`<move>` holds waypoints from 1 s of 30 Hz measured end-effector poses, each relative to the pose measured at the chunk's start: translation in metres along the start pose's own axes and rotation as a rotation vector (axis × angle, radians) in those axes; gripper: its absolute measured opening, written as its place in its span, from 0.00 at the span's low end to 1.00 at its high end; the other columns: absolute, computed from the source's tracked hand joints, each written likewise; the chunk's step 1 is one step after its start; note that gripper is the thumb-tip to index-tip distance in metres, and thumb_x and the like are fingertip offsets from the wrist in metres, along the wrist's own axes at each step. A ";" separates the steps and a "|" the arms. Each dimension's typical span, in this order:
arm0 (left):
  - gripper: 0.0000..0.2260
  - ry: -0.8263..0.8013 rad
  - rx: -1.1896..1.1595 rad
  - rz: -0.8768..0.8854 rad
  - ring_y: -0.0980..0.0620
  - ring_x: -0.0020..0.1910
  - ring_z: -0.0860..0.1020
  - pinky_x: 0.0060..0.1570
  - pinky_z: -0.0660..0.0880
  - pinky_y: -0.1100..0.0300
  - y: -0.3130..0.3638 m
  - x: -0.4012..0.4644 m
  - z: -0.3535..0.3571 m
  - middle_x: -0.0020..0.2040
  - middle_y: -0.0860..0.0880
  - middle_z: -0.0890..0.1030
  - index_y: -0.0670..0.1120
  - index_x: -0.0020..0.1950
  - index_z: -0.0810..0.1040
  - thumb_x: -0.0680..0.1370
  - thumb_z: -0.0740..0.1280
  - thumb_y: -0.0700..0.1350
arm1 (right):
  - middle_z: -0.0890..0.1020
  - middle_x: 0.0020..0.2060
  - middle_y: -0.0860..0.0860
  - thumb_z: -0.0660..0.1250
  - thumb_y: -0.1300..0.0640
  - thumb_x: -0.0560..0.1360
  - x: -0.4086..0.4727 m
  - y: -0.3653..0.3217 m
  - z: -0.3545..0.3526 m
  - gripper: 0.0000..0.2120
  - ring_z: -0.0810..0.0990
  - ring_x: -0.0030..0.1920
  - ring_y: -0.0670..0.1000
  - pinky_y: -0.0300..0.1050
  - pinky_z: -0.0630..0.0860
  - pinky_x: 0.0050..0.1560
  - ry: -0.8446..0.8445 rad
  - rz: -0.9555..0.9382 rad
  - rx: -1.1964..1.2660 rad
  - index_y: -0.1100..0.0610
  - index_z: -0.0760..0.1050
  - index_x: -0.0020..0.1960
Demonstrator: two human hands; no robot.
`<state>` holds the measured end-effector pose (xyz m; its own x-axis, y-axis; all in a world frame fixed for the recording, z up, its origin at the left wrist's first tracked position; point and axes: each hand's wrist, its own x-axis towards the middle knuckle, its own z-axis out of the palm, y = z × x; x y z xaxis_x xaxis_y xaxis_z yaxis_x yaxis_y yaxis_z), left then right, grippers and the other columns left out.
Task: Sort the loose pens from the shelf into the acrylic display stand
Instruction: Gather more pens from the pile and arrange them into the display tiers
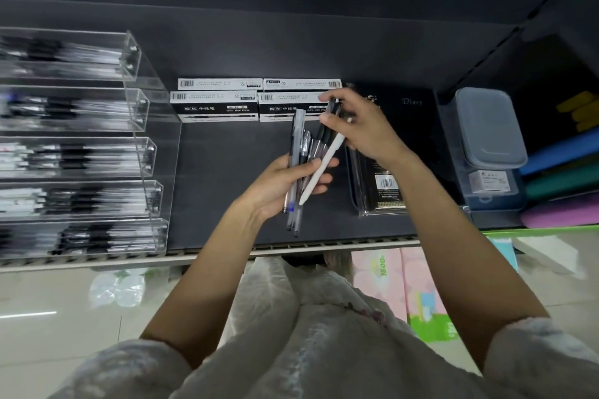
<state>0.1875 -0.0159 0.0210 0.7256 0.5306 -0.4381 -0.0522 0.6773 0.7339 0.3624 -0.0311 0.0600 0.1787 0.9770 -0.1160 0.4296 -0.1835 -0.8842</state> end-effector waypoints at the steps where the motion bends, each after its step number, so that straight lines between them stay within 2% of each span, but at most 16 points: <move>1: 0.10 0.001 -0.037 -0.009 0.55 0.41 0.83 0.40 0.80 0.62 -0.001 0.000 0.001 0.49 0.48 0.85 0.39 0.59 0.76 0.79 0.62 0.38 | 0.76 0.42 0.43 0.67 0.55 0.76 0.002 0.002 -0.001 0.12 0.68 0.27 0.41 0.36 0.67 0.24 -0.005 0.002 0.009 0.54 0.73 0.59; 4: 0.09 0.019 -0.104 -0.018 0.57 0.37 0.81 0.37 0.79 0.64 -0.004 -0.001 0.004 0.49 0.47 0.84 0.39 0.57 0.77 0.79 0.62 0.39 | 0.76 0.35 0.46 0.68 0.56 0.76 0.003 0.006 0.000 0.10 0.68 0.23 0.42 0.36 0.66 0.22 -0.026 -0.005 -0.026 0.59 0.74 0.55; 7: 0.08 0.029 -0.134 -0.038 0.59 0.33 0.77 0.31 0.75 0.67 -0.004 0.000 0.008 0.47 0.49 0.84 0.39 0.53 0.79 0.80 0.62 0.40 | 0.76 0.33 0.46 0.69 0.56 0.75 0.003 0.006 0.003 0.08 0.71 0.23 0.40 0.31 0.66 0.25 -0.050 -0.028 -0.101 0.59 0.76 0.52; 9: 0.08 0.021 -0.121 -0.048 0.59 0.33 0.76 0.29 0.74 0.67 -0.002 0.000 0.008 0.46 0.50 0.84 0.39 0.52 0.79 0.80 0.63 0.41 | 0.79 0.36 0.47 0.70 0.55 0.74 0.004 0.008 0.004 0.08 0.74 0.30 0.37 0.31 0.69 0.33 -0.059 -0.048 -0.161 0.58 0.77 0.50; 10: 0.08 0.015 -0.103 -0.053 0.59 0.33 0.76 0.29 0.73 0.67 -0.001 0.000 0.008 0.45 0.50 0.84 0.40 0.53 0.79 0.80 0.63 0.41 | 0.81 0.39 0.48 0.70 0.53 0.74 0.006 0.009 0.004 0.09 0.75 0.34 0.38 0.34 0.71 0.38 -0.065 -0.059 -0.202 0.57 0.77 0.50; 12: 0.07 0.004 -0.064 -0.051 0.59 0.33 0.75 0.28 0.72 0.67 0.000 0.001 0.007 0.43 0.50 0.82 0.40 0.52 0.78 0.80 0.63 0.42 | 0.82 0.46 0.51 0.69 0.51 0.74 0.007 0.010 0.003 0.10 0.77 0.42 0.43 0.38 0.73 0.46 -0.067 -0.081 -0.254 0.56 0.78 0.52; 14: 0.07 0.009 0.024 -0.023 0.58 0.33 0.74 0.28 0.71 0.67 0.003 0.002 0.007 0.43 0.49 0.80 0.40 0.53 0.78 0.80 0.63 0.42 | 0.80 0.54 0.51 0.67 0.50 0.76 0.008 0.010 0.002 0.13 0.76 0.51 0.45 0.32 0.70 0.52 -0.049 -0.127 -0.271 0.55 0.78 0.57; 16: 0.09 0.033 0.168 0.002 0.60 0.30 0.74 0.27 0.70 0.68 0.006 0.001 0.010 0.37 0.54 0.81 0.38 0.57 0.75 0.81 0.62 0.41 | 0.74 0.60 0.51 0.66 0.49 0.76 0.009 0.012 0.001 0.15 0.70 0.61 0.47 0.36 0.64 0.62 -0.028 -0.181 -0.299 0.52 0.77 0.61; 17: 0.10 0.044 0.229 0.008 0.61 0.28 0.74 0.27 0.70 0.68 0.007 0.000 0.011 0.32 0.55 0.81 0.37 0.59 0.74 0.81 0.61 0.41 | 0.73 0.62 0.50 0.66 0.49 0.76 0.009 0.010 0.001 0.14 0.68 0.63 0.48 0.38 0.62 0.64 -0.028 -0.194 -0.302 0.51 0.77 0.60; 19: 0.12 0.058 0.299 0.021 0.61 0.27 0.75 0.27 0.70 0.68 0.006 -0.001 0.013 0.31 0.56 0.81 0.36 0.61 0.73 0.81 0.61 0.41 | 0.74 0.60 0.50 0.68 0.50 0.74 0.011 0.008 -0.001 0.12 0.69 0.61 0.44 0.35 0.61 0.64 -0.036 -0.199 -0.276 0.51 0.80 0.56; 21: 0.10 0.070 0.319 0.036 0.61 0.30 0.77 0.29 0.72 0.67 0.004 0.000 0.013 0.38 0.54 0.83 0.39 0.60 0.73 0.80 0.63 0.42 | 0.79 0.55 0.49 0.70 0.53 0.74 0.012 0.003 -0.001 0.10 0.72 0.55 0.38 0.29 0.65 0.57 -0.050 -0.168 -0.215 0.54 0.81 0.53; 23: 0.10 0.084 0.320 0.037 0.60 0.33 0.77 0.30 0.73 0.66 0.001 0.001 0.012 0.44 0.52 0.83 0.41 0.60 0.74 0.80 0.63 0.42 | 0.81 0.49 0.46 0.69 0.54 0.74 0.012 0.001 -0.001 0.09 0.76 0.51 0.36 0.29 0.68 0.54 -0.077 -0.138 -0.150 0.56 0.81 0.53; 25: 0.11 0.091 0.305 0.027 0.59 0.34 0.76 0.30 0.73 0.66 -0.001 0.001 0.010 0.44 0.52 0.83 0.40 0.61 0.73 0.80 0.63 0.42 | 0.81 0.48 0.43 0.69 0.55 0.74 0.011 0.001 -0.001 0.10 0.77 0.50 0.35 0.29 0.69 0.56 -0.108 -0.131 -0.138 0.56 0.81 0.54; 30: 0.10 0.041 0.097 0.050 0.59 0.35 0.76 0.32 0.73 0.66 0.000 -0.002 0.008 0.46 0.51 0.83 0.39 0.59 0.75 0.80 0.61 0.40 | 0.77 0.59 0.47 0.70 0.55 0.74 0.003 0.005 -0.002 0.22 0.73 0.60 0.40 0.31 0.66 0.63 -0.201 -0.118 -0.143 0.54 0.72 0.67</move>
<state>0.1915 -0.0213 0.0257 0.6948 0.5843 -0.4193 -0.0194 0.5980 0.8013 0.3667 -0.0295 0.0565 -0.0528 0.9919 -0.1159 0.5604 -0.0667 -0.8255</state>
